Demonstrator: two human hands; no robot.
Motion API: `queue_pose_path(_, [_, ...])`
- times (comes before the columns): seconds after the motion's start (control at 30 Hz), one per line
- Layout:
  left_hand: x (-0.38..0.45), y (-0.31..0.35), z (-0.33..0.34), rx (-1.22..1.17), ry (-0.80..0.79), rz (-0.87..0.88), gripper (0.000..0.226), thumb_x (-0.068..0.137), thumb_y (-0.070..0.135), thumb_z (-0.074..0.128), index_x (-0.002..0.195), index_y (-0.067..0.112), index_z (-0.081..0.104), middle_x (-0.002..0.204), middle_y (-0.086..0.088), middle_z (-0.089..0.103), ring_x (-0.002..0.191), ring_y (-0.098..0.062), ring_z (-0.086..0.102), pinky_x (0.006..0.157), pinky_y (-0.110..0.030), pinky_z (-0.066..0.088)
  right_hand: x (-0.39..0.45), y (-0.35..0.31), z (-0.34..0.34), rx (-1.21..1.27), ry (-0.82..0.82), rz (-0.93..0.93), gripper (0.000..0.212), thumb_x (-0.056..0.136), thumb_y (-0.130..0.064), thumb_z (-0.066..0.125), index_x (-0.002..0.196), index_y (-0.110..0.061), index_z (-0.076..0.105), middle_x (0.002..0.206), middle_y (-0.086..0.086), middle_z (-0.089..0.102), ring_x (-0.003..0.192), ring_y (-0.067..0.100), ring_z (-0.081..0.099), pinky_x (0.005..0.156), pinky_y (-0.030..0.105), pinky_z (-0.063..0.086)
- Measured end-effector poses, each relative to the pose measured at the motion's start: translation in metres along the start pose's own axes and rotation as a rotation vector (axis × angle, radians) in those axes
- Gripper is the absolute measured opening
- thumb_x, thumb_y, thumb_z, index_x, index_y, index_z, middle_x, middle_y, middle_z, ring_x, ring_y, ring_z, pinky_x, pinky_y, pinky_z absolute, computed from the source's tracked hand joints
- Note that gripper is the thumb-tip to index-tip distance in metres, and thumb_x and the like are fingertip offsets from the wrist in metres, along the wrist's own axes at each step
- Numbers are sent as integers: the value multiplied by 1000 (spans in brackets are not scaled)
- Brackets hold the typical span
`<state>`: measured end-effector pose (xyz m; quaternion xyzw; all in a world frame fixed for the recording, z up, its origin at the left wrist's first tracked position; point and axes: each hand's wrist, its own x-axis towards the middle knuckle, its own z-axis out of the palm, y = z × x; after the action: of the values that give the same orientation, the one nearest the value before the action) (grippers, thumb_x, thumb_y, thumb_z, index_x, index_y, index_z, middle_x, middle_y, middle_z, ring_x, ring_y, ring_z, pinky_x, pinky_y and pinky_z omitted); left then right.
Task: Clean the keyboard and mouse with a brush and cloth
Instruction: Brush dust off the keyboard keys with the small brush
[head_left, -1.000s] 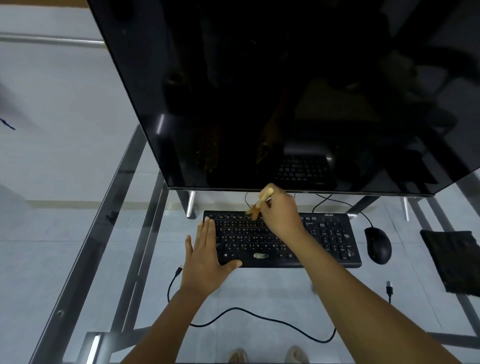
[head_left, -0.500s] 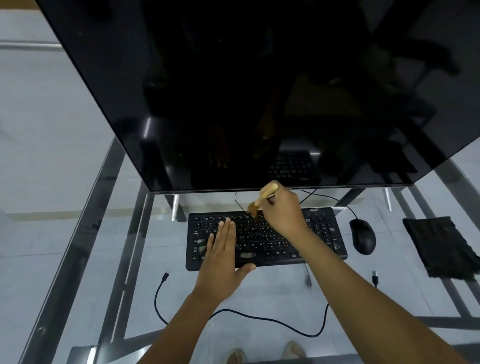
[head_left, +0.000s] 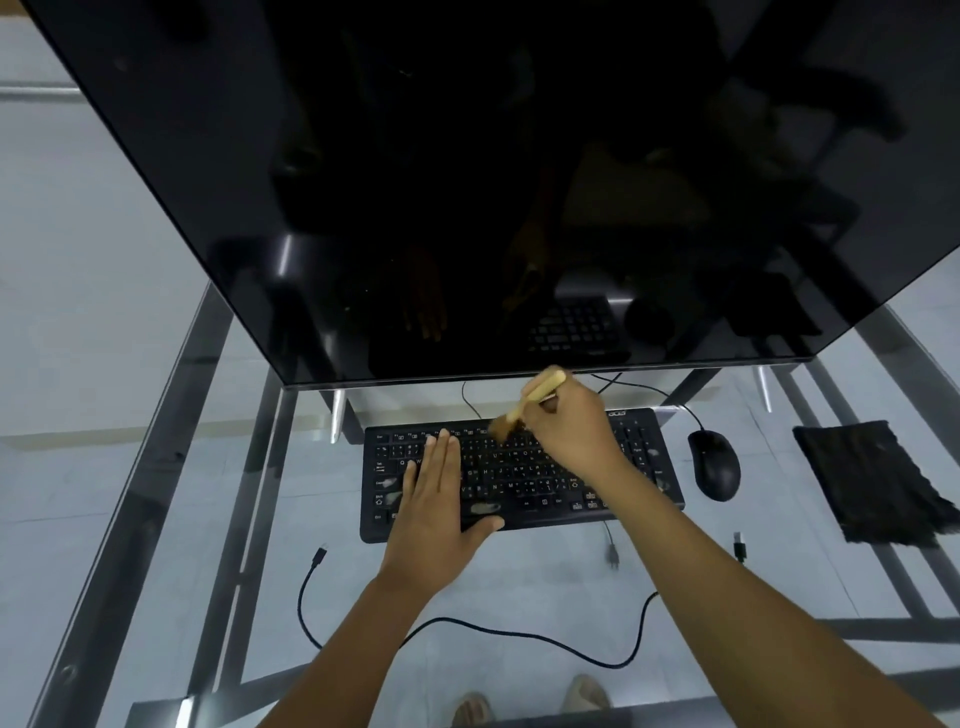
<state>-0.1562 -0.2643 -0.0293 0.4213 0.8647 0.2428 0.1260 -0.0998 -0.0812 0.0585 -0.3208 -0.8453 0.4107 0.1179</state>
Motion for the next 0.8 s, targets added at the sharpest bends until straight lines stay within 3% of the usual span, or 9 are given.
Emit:
queue_pose_path(0.07, [1,0,1,0,-7,-2,102,82,61,56,151,14,-1,159,4,-5,145,-11,-12,118,-36,-4,-4,2,-1,-80,-202,37,6,87,-10,60,87,-16,62,80,4,69,65,14,67,61,24,58])
queue_pose_path(0.2, [3,5,4,27,-22,2,102,81,66,49,151,14,-3,158,6,-9,145,-11,-13,118,-37,-6,-4,6,-6,-43,94,5,4,90,-4,56,91,-7,60,77,0,64,59,-4,62,50,7,44])
queue_pose_path(0.3, [7,6,5,45,-24,25,102,80,69,46,151,14,-2,159,3,-6,145,-11,-14,118,-39,-6,-7,6,-6,-68,-164,50,4,88,-10,60,90,-13,62,76,-2,67,63,2,65,57,14,52])
queue_pose_path(0.43, [9,7,7,120,-39,43,94,81,72,33,151,12,14,160,-3,1,146,-15,-10,118,-43,-5,-12,14,-15,-32,86,8,6,89,-7,57,86,-11,59,78,0,68,65,3,64,58,9,48])
queue_pose_path(0.53, [11,7,8,180,-41,58,83,86,68,20,148,14,27,160,-4,7,147,-16,-6,118,-46,-2,-21,18,-22,-13,-236,64,3,90,-15,61,92,-15,63,77,1,70,66,11,67,64,22,56])
queue_pose_path(0.6, [9,7,9,203,-32,51,80,88,66,15,148,14,28,160,-3,8,147,-16,-6,118,-45,-3,-29,22,-22,-83,-152,33,5,90,-15,62,94,-12,63,70,-5,66,57,2,62,55,13,48])
queue_pose_path(0.67, [9,10,9,209,-25,50,77,90,64,13,148,14,28,160,-3,9,147,-16,-6,117,-43,-5,-35,28,-27,-7,-10,43,3,90,-15,61,92,-13,62,71,-7,66,61,0,63,57,12,48])
queue_pose_path(0.73, [11,12,8,211,-19,55,75,91,61,13,147,14,30,159,-3,12,147,-16,-4,117,-42,-4,-41,33,-28,35,-154,90,2,89,-18,63,91,-17,63,77,-2,69,69,8,67,67,25,57])
queue_pose_path(0.8, [11,12,8,204,-9,50,73,92,60,15,145,13,34,159,-5,16,147,-18,0,117,-43,-2,-45,40,-23,-85,-140,73,6,88,-20,65,92,-16,63,77,-1,69,67,11,65,62,22,54])
